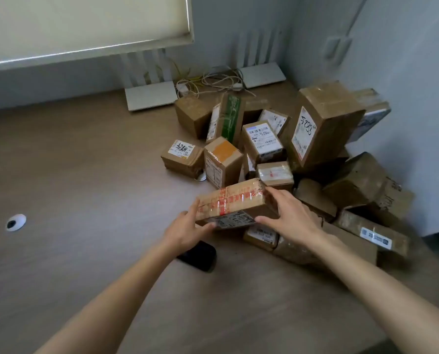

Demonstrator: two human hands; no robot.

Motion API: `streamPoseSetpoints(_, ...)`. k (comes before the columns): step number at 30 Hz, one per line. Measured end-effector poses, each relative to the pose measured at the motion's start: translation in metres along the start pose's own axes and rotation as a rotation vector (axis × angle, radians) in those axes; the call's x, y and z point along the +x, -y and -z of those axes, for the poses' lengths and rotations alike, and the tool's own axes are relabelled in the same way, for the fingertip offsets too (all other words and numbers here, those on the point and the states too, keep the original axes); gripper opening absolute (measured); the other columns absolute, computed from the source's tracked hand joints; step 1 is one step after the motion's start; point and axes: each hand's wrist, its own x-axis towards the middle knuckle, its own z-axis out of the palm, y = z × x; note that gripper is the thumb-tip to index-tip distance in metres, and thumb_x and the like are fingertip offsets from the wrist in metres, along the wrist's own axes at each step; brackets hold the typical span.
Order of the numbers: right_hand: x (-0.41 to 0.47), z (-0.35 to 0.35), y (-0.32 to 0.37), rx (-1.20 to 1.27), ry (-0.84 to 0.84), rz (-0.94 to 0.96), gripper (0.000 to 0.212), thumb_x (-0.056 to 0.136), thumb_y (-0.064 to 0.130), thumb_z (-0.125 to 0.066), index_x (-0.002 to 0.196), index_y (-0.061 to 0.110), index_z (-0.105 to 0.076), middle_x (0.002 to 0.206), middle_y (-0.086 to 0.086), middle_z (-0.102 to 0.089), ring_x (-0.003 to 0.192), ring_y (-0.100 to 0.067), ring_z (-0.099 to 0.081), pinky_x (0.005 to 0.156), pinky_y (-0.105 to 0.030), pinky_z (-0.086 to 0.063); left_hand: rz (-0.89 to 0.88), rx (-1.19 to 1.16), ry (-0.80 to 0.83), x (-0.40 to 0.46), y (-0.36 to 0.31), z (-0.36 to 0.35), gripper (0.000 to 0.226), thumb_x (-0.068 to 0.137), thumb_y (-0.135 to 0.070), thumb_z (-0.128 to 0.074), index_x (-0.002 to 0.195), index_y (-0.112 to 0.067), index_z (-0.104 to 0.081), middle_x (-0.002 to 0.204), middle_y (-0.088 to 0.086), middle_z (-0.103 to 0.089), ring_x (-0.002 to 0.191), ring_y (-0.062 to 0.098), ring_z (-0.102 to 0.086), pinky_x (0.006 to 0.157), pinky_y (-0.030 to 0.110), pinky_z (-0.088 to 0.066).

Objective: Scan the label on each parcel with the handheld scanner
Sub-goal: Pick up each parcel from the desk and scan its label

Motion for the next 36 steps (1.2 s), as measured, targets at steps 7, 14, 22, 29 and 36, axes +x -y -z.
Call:
streamPoseSetpoints(7,0.000,-0.006,0.001,0.146,-0.046,-0.021,0.085,0.092,0.041,-0.075,0.162,0.022,-0.031,0.157,0.000,-0.045,0.138,-0.021,-0.050,0.109,-0.045,-0.050,0.038,-0.392,-0.025,0.002,0.004,-0.006,0.086,0.090,-0.026,-0.074,0.160,-0.022,-0.024,0.146,0.009,-0.053,0.131,0.026,-0.053,0.112,0.046,-0.043)
streamPoseSetpoints(14,-0.005,0.031,0.025,0.253,-0.188,0.062,0.065,0.097,0.045,-0.068,0.154,0.024,-0.045,0.145,0.002,-0.055,0.131,-0.017,-0.054,0.103,-0.038,-0.050,-0.009,-0.384,-0.193,-0.026,0.001,0.028,0.067,0.091,-0.017,-0.072,0.150,-0.019,-0.042,0.123,0.004,-0.040,0.116,0.020,-0.050,0.104,0.039,-0.050)
streamPoseSetpoints(22,-0.020,0.101,0.084,0.452,-0.332,0.068,0.047,0.090,0.064,-0.066,0.123,0.031,-0.059,0.121,0.001,-0.065,0.108,-0.018,-0.064,0.086,-0.037,-0.057,-0.132,-0.538,-0.319,-0.092,-0.013,0.104,0.049,0.087,-0.030,-0.078,0.132,-0.018,-0.063,0.118,0.003,-0.061,0.096,0.017,-0.067,0.078,0.030,-0.059)
streamPoseSetpoints(29,-0.052,0.148,0.150,0.584,-0.377,0.091,0.057,0.090,0.066,-0.065,0.127,0.022,-0.066,0.117,0.001,-0.068,0.107,-0.020,-0.066,0.094,-0.049,-0.058,-0.208,-0.650,-0.351,-0.169,-0.002,0.167,0.041,0.074,-0.048,-0.084,0.107,-0.028,-0.072,0.099,-0.002,-0.076,0.096,0.013,-0.071,0.080,0.028,-0.058)
streamPoseSetpoints(36,-0.096,0.145,0.219,0.692,-0.350,0.034,0.050,0.094,0.064,-0.061,0.119,0.021,-0.067,0.103,0.002,-0.072,0.094,-0.019,-0.068,0.073,-0.032,-0.055,-0.224,-0.923,-0.354,-0.250,0.031,0.203,0.052,0.067,-0.059,-0.080,0.114,-0.040,-0.069,0.121,0.004,-0.065,0.115,0.017,-0.065,0.094,0.047,-0.058)
